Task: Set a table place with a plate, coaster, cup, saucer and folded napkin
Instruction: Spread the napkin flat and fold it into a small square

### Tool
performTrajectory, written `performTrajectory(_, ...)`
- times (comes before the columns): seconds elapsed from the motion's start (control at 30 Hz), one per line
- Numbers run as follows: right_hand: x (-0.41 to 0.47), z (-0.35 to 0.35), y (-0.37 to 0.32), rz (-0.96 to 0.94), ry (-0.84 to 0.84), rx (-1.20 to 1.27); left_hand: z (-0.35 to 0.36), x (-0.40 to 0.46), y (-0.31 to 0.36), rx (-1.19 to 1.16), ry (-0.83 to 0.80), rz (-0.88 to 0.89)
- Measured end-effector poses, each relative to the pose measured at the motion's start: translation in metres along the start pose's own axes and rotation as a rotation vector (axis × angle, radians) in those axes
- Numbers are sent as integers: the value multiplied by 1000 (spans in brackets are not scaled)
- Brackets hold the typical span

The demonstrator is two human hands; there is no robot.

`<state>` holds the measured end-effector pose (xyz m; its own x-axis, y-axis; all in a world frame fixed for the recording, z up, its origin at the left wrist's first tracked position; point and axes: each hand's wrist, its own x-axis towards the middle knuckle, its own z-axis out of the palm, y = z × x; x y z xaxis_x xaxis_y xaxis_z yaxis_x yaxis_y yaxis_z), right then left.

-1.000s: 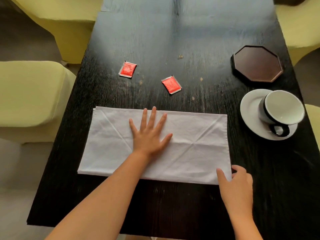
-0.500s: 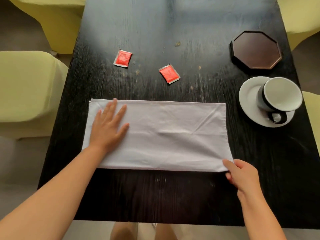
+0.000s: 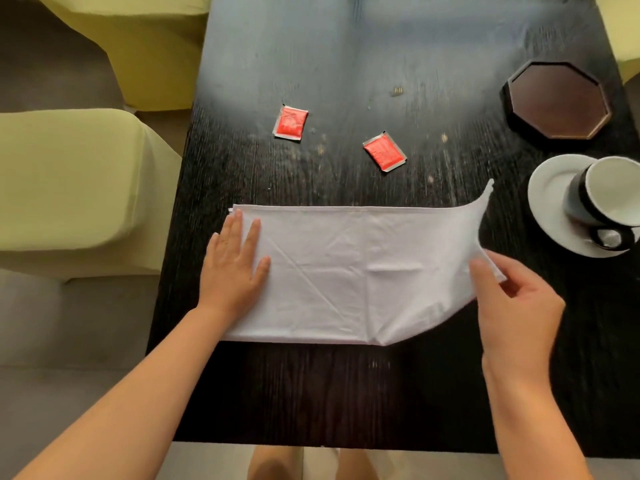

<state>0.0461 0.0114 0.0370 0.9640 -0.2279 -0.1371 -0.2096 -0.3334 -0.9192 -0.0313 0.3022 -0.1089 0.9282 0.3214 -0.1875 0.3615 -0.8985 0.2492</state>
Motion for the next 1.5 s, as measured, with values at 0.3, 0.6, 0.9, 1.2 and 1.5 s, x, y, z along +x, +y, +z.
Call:
performTrajectory(0.3, -73, 115, -19, -312, -240, -294, -71, 42, 49, -1351, -365, -507)
performTrajectory(0.6, -116, 150, 8, -345, -383, -550, -71, 82, 40, -1309, -332, -501)
performTrajectory(0.9, -137, 159, 12, -474, -399, -638, -75, 86, -13, -834, -132, -313)
performTrajectory(1.2, -154, 185, 27, -527, -546, -800, -73, 78, -40, -549, -28, -197)
performTrajectory(1.5, -157, 181, 40, -688, -493, -818, -68, 71, -39, -616, 40, -146)
